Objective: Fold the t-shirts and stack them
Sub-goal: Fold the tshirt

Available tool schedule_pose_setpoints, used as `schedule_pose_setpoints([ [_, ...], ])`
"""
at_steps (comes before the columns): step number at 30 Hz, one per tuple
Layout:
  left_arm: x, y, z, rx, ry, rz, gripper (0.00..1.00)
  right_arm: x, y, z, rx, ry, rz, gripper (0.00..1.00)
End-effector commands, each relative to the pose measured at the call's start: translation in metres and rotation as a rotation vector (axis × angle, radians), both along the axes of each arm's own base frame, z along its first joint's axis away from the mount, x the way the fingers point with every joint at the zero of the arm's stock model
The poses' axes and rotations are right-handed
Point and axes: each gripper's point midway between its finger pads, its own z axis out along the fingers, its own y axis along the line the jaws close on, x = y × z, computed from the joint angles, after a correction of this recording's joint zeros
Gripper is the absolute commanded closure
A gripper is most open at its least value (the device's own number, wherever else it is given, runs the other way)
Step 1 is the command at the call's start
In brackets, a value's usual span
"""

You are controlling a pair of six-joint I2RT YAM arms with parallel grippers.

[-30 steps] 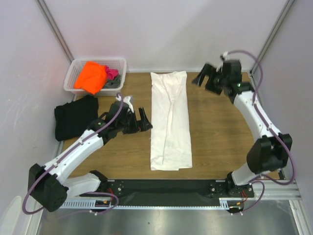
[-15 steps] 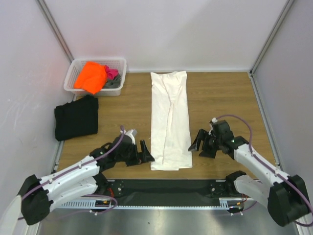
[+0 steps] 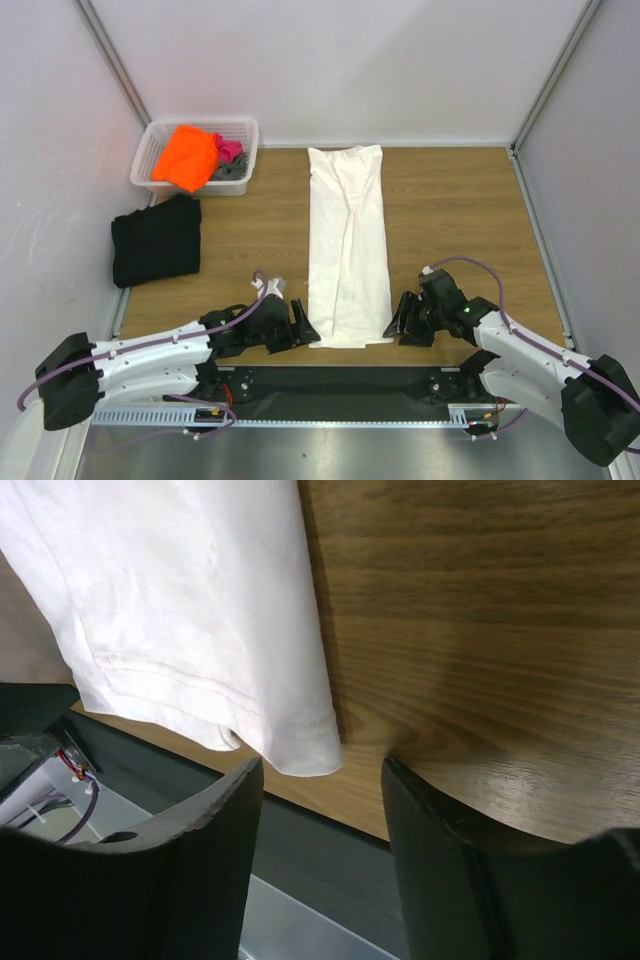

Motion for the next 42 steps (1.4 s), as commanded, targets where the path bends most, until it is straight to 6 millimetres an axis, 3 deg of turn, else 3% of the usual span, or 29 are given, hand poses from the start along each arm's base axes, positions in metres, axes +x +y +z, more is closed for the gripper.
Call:
schedule_pose_setpoints([
  [1,0.010,-0.009,0.002,-0.041,-0.021,0.061,0.25,0.007,-0.001,-0.003,-0.008,-0.031,-0.038,0.45],
  [10,0.004,-0.021,-0.007,-0.029,0.003,0.036,0.27,0.012,0.001,-0.005,-0.004,-0.049,-0.046,0.59],
  [15,0.003,-0.015,-0.013,-0.011,0.012,0.062,0.36,0.012,0.003,-0.006,0.001,-0.056,-0.039,0.62],
  [17,0.006,-0.012,-0.014,-0.009,0.004,0.083,0.47,0.012,0.003,-0.006,0.001,-0.056,-0.037,0.65],
  [24,0.007,-0.011,-0.019,0.020,0.003,0.077,0.70,0.011,0.006,-0.008,0.013,-0.051,-0.024,0.75],
  [27,0.010,-0.011,-0.016,0.028,-0.009,0.083,0.95,0.012,0.007,-0.007,0.016,-0.055,-0.019,0.84],
  [28,0.010,-0.010,-0.016,0.038,-0.008,0.086,1.00,0.012,0.008,-0.007,0.017,-0.053,-0.022,0.87],
  [31,0.011,-0.011,-0.013,0.046,-0.016,0.076,1.00,0.012,0.011,-0.004,0.037,-0.050,-0.022,1.00],
  [38,0.027,-0.016,0.021,0.036,-0.074,0.061,1.00,0.026,0.018,0.026,0.053,-0.102,-0.019,1.00],
  [42,0.054,-0.011,0.050,0.020,-0.117,0.102,1.00,0.052,0.029,0.062,0.065,-0.169,-0.015,1.00],
])
